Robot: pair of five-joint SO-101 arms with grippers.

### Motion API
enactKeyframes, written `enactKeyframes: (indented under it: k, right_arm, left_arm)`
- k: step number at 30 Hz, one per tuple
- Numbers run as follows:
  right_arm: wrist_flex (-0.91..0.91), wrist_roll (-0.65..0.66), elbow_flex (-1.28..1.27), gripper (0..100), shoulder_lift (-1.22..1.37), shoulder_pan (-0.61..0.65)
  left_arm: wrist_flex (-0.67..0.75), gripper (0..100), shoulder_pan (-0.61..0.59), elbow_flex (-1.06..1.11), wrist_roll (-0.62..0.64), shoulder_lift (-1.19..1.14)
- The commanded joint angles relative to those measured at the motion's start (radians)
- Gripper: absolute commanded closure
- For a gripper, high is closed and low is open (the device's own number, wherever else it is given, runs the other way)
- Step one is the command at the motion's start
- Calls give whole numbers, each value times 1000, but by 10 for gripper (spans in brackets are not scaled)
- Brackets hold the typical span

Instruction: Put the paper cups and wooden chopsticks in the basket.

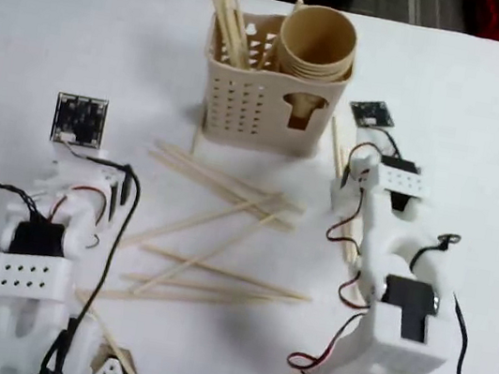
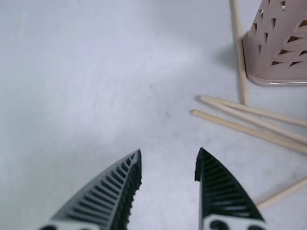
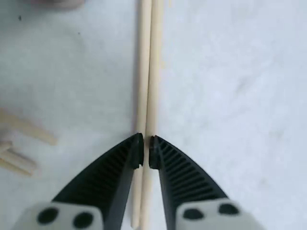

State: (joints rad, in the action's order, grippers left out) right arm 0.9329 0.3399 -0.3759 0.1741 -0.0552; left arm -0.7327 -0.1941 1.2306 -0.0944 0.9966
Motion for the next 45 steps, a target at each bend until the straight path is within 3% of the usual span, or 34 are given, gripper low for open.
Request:
enactKeyframes:
  k: [1, 11, 17, 21, 25, 35, 37, 45]
  right_arm:
    - [36, 9, 5, 979, -120, -41]
    - [107, -2, -15, 967, -237, 10]
    - [-97, -3, -198, 813, -237, 76]
    - [-278, -3, -301, 869, -231, 84]
    - [-338, -3, -298, 903, -140, 79]
    - [-125, -2, -40, 909, 91, 45]
    - [-99, 5, -12, 953, 111, 42]
    - [-90, 55, -8, 979, 5, -28]
  left_arm:
    - [25, 808, -12, -8, -8, 25]
    - [25, 808, -12, -8, -8, 25]
    - [25, 808, -12, -8, -8, 25]
    - [25, 808, -12, -8, -8, 25]
    - [25, 808, -12, -8, -8, 25]
    - [23, 808, -12, -8, -8, 25]
    - [23, 808, -12, -8, -8, 25]
    - [25, 808, -12, -8, -8, 25]
